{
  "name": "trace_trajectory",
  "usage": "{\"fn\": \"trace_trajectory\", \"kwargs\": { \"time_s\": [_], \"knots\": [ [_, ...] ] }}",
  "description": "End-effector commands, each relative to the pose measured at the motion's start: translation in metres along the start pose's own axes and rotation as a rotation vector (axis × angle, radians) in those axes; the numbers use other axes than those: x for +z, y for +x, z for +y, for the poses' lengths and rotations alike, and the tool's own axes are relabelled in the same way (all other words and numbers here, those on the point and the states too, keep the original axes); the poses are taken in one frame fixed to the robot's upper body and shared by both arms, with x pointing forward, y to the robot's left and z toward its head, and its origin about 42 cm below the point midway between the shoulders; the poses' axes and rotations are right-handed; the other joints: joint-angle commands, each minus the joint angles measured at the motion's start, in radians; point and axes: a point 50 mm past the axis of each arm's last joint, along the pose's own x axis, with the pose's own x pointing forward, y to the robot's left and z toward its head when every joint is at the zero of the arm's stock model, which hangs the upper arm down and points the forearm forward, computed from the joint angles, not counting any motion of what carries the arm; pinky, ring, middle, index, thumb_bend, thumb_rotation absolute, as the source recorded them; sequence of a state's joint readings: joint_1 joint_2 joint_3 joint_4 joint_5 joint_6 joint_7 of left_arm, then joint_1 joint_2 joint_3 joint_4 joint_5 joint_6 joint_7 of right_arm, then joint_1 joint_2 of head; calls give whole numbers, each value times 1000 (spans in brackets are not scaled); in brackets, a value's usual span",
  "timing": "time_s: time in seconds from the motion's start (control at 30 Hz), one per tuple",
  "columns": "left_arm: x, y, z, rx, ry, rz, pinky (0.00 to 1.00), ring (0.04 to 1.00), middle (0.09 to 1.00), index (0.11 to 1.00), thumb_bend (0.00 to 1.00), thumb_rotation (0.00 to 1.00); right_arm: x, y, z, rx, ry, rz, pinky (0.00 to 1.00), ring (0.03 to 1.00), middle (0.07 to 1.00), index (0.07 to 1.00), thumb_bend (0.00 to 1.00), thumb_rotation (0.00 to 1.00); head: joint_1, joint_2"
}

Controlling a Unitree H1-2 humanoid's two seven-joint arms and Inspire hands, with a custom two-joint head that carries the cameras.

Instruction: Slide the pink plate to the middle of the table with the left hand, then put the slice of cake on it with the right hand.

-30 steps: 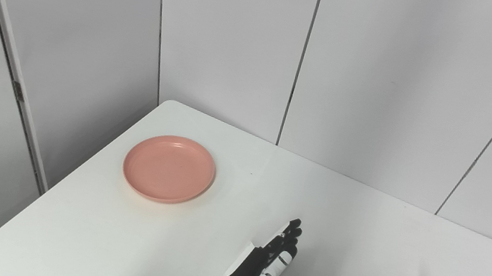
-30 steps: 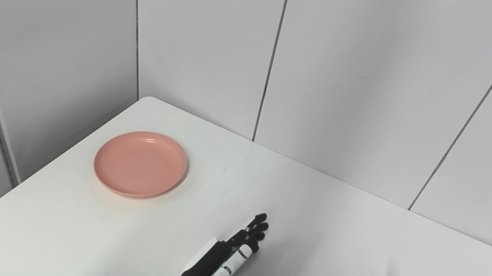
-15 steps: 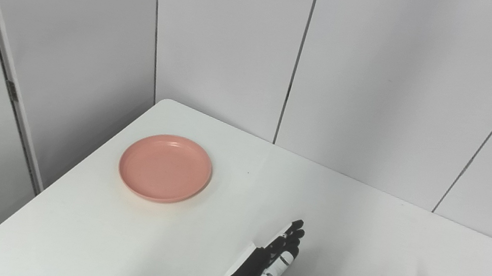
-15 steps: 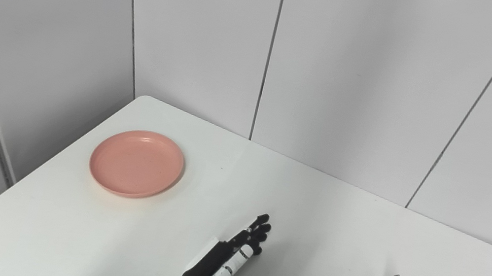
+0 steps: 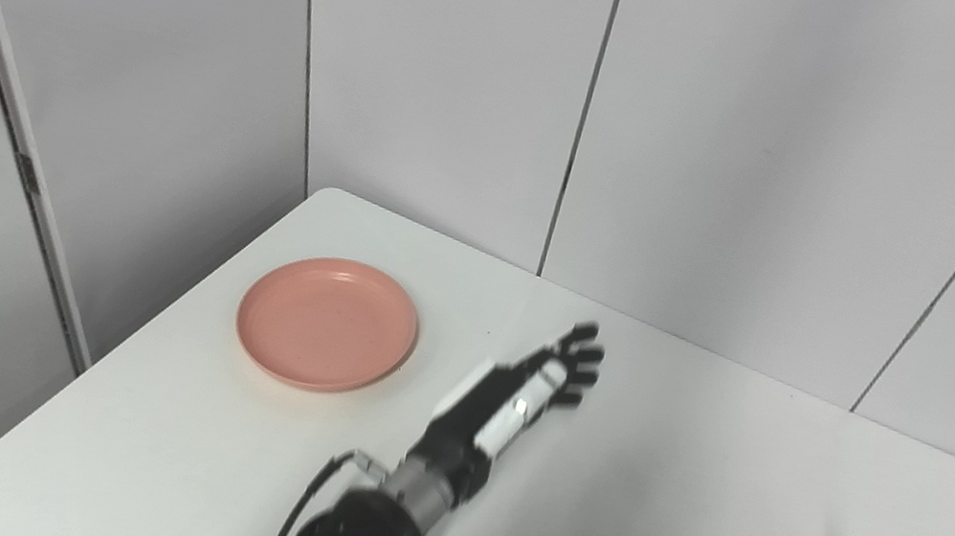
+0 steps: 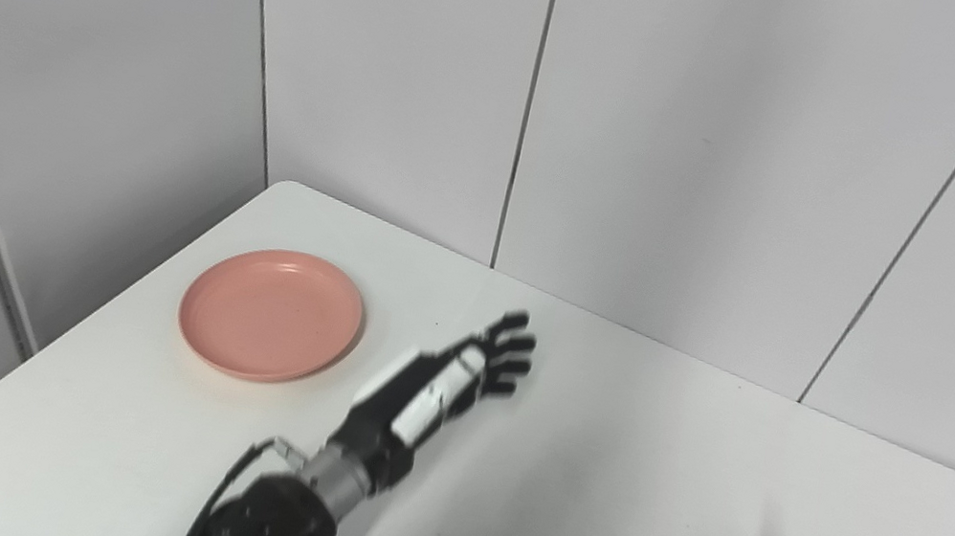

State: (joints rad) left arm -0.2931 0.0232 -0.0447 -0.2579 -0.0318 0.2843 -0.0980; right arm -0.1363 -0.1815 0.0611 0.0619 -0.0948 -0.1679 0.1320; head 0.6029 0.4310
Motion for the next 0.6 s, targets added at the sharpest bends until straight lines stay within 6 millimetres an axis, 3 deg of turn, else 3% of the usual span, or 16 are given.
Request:
{"fn": "trace_trajectory", "kwargs": {
  "time_s": [0.0, 0.23, 0.57],
  "knots": [
    [28, 6, 8, -6, -18, -56, 891, 888, 911, 896, 438, 1000, -11, -13, 2, -2, 13, 50, 1000, 1000, 1000, 1000, 309, 1000, -5, 8],
    [74, 4, 37, 80, -4, -151, 866, 874, 884, 867, 416, 1000, -11, -14, 0, 4, 0, 47, 1000, 1000, 1000, 1000, 316, 1000, 9, 13],
    [98, -5, 105, 249, 51, -242, 871, 892, 900, 880, 399, 1000, -10, -15, -4, 5, -7, 42, 1000, 1000, 1000, 1000, 290, 1000, 26, 18]
  ]
}}
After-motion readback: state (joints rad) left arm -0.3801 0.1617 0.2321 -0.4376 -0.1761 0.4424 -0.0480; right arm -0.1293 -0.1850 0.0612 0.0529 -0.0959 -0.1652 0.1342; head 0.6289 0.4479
